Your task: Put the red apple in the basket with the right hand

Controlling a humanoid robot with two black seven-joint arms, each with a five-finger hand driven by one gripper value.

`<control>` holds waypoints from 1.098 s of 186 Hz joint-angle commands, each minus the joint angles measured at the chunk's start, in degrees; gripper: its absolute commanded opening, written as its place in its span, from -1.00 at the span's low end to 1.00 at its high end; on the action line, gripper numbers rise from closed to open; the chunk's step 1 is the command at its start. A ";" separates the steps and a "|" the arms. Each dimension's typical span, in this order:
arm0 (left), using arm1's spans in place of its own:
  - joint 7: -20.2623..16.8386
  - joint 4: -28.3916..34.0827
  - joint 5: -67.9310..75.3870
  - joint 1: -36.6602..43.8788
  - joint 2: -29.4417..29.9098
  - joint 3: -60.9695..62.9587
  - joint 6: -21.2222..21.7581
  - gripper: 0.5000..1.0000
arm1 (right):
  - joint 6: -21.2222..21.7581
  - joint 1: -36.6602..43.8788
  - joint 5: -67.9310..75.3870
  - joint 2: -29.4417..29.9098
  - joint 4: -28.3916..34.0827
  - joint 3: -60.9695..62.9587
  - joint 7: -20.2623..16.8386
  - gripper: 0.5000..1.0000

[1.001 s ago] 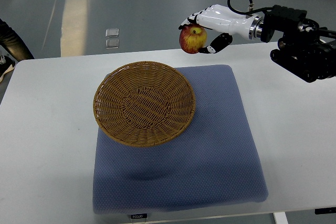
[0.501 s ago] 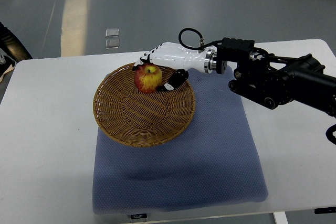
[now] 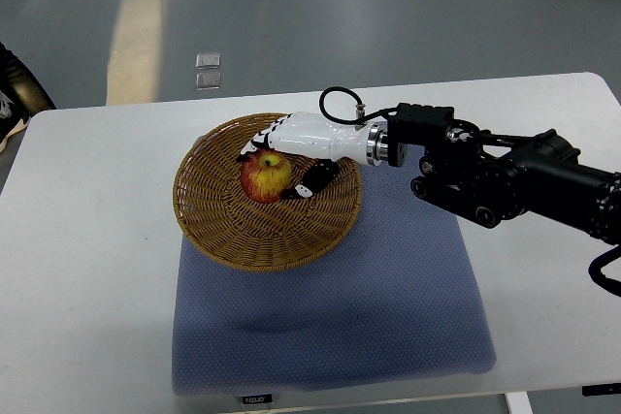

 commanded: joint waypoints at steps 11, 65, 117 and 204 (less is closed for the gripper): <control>-0.03 0.00 0.00 0.00 0.00 0.02 0.00 1.00 | -0.24 -0.29 0.23 0.00 -0.16 0.20 0.00 0.32; -0.03 0.00 0.00 0.00 0.00 0.02 0.00 1.00 | 0.03 -0.29 0.50 0.53 -0.16 0.46 0.00 0.41; -0.03 0.00 0.00 0.00 0.00 0.02 0.00 1.00 | 0.03 -0.11 0.50 0.27 -0.16 0.90 0.00 0.44; 0.06 0.00 0.00 0.00 0.00 0.02 0.00 1.00 | 0.64 3.75 4.18 -4.92 -0.17 14.17 0.26 0.68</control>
